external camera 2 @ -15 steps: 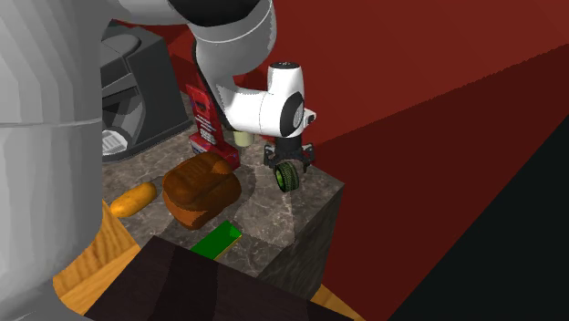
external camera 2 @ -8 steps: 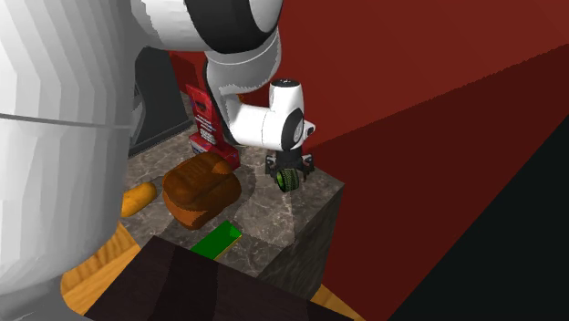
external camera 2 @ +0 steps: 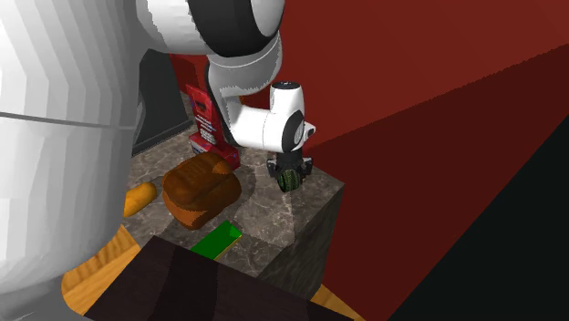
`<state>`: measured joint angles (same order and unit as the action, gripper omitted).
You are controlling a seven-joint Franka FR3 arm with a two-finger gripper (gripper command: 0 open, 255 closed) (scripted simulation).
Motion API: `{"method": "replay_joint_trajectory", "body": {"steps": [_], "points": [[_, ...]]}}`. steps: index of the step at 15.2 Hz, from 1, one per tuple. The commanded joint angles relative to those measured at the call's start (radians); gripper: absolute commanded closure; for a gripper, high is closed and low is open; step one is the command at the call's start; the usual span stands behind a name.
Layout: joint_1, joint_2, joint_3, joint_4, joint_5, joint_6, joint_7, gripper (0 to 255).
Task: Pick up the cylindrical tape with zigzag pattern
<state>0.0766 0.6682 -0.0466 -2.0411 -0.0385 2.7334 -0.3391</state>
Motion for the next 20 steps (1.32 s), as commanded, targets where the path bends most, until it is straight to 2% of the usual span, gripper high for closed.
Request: {"method": "replay_joint_trajectory", "body": {"steps": [1,4,20], "points": [[0.001,0.002,0.001,0.001,0.0,0.0,0.0,255],[0.001,-0.001,0.001,-0.003,0.0,0.001,0.0,255],[0.004,-0.187,-0.002,-0.051,-0.002,-0.137,-0.005,255]]}}
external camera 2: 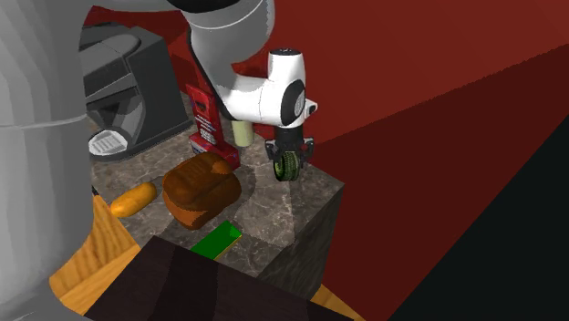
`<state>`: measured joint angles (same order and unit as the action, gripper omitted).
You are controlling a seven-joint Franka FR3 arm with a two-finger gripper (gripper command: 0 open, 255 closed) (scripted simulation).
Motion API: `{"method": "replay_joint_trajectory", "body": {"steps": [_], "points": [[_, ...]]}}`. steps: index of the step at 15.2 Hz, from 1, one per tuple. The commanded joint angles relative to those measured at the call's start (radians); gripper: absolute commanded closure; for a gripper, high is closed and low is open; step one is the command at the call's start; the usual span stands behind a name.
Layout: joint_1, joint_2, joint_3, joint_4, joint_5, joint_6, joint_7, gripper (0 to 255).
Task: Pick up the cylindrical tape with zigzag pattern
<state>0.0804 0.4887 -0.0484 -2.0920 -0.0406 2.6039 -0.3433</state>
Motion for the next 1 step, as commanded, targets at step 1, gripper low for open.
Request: {"method": "replay_joint_trajectory", "body": {"steps": [1], "points": [[0.0,-0.008,0.0,0.0,0.0,-0.007,-0.001,255]]}}
